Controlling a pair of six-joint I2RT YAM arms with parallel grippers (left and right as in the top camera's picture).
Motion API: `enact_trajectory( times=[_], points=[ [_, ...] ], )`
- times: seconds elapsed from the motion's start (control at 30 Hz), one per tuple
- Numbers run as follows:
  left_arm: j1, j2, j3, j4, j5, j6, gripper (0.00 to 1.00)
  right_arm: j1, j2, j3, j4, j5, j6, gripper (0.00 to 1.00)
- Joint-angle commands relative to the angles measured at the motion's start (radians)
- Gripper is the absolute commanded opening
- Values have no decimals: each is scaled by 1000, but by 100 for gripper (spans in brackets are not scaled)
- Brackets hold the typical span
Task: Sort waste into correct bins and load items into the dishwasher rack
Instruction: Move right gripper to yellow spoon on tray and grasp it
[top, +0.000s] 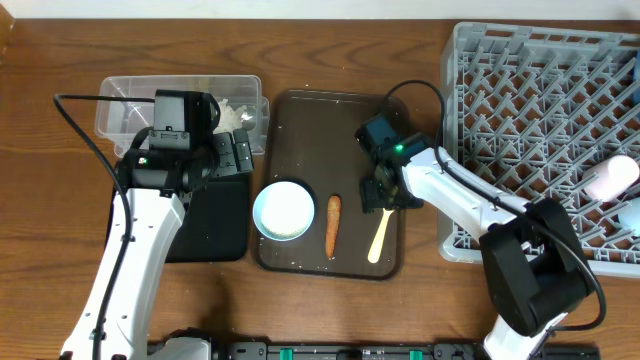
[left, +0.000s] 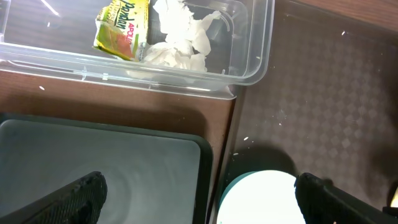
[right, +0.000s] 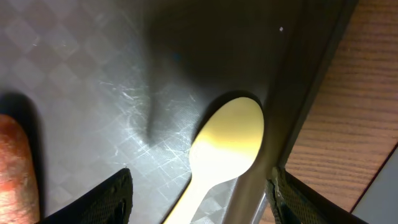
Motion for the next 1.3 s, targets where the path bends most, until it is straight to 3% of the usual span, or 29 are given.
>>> enact_trajectory(
  times=[0.0, 1.13, 1.27],
  points=[
    [5, 5, -2, -2, -15, 10, 98, 21, 20, -17, 0, 0, 11, 68],
    [5, 5, -2, -9, -15, 10, 98, -14, 89, -19, 21, 63, 11, 68],
    [5, 5, -2, -10, -15, 10, 98, -19, 89, -19, 69, 51, -86, 66]
  ],
)
